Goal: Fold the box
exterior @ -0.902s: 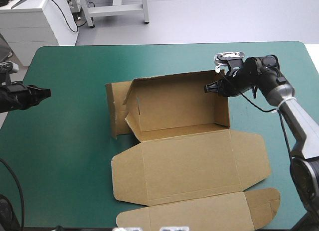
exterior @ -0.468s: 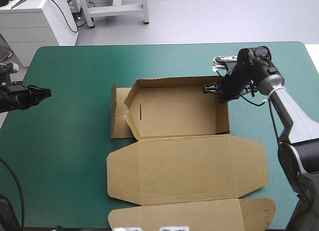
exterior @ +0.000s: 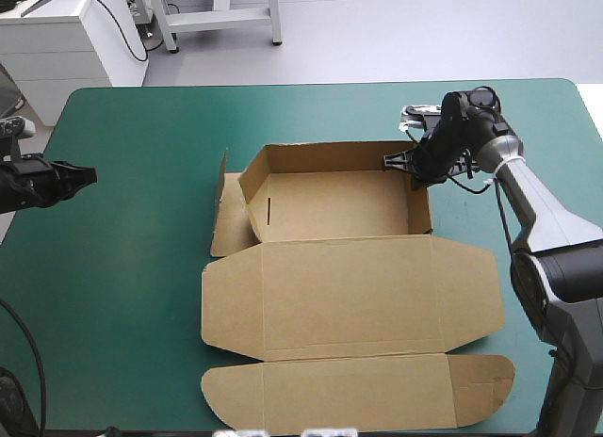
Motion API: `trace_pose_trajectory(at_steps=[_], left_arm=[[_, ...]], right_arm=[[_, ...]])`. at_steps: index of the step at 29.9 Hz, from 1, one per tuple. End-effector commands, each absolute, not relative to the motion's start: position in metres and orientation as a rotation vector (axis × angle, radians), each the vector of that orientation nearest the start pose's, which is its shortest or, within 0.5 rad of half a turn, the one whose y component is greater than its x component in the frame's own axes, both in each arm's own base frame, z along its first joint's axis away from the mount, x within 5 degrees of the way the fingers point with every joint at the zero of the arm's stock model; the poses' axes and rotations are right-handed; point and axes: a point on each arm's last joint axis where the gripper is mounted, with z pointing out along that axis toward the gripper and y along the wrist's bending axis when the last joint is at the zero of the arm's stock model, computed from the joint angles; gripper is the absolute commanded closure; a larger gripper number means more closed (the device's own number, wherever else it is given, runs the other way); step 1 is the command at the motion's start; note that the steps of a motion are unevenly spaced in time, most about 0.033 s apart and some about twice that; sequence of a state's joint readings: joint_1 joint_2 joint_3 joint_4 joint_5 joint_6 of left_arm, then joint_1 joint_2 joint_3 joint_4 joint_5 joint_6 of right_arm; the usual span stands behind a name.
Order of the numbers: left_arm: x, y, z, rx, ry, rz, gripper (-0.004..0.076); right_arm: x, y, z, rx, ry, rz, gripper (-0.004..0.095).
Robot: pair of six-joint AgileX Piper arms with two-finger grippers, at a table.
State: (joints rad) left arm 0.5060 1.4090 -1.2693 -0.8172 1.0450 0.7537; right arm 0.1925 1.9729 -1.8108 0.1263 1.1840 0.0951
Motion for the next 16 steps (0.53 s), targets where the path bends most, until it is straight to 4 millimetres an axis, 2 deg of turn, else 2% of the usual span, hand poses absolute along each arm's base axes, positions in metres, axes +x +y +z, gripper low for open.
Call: trace_pose_trajectory(at_steps=[1, 8, 10, 12, 16], left_arm=[[0.275, 0.083, 0.381, -0.013, 2.180, -0.470, 0.0731], [0.275, 0.083, 0.381, -0.013, 2.180, -0.470, 0.0732], [0.275, 0.083, 0.381, -0.013, 2.180, -0.470, 0.0732], [0.275, 0.083, 0.381, -0.013, 2.180, -0.470, 0.0731], [0.275, 0.083, 0.381, -0.007, 2.188, -0.474, 0.0731]], right_arm=[[0.417, 0.089, 0.321, -0.116, 2.703, 0.268, 0.0838], [0.418, 0.076, 0.347, -0.035, 2.673, 0.288, 0.0395], [0.418, 0.072, 0.357, -0.031, 2.656, 0.282, 0.0308], [0.415, 0.072, 0.366, -0.032, 2.632, 0.302, 0.0263], [0.405, 0.073, 0.373, -0.039, 2.624, 0.335, 0.0260]])
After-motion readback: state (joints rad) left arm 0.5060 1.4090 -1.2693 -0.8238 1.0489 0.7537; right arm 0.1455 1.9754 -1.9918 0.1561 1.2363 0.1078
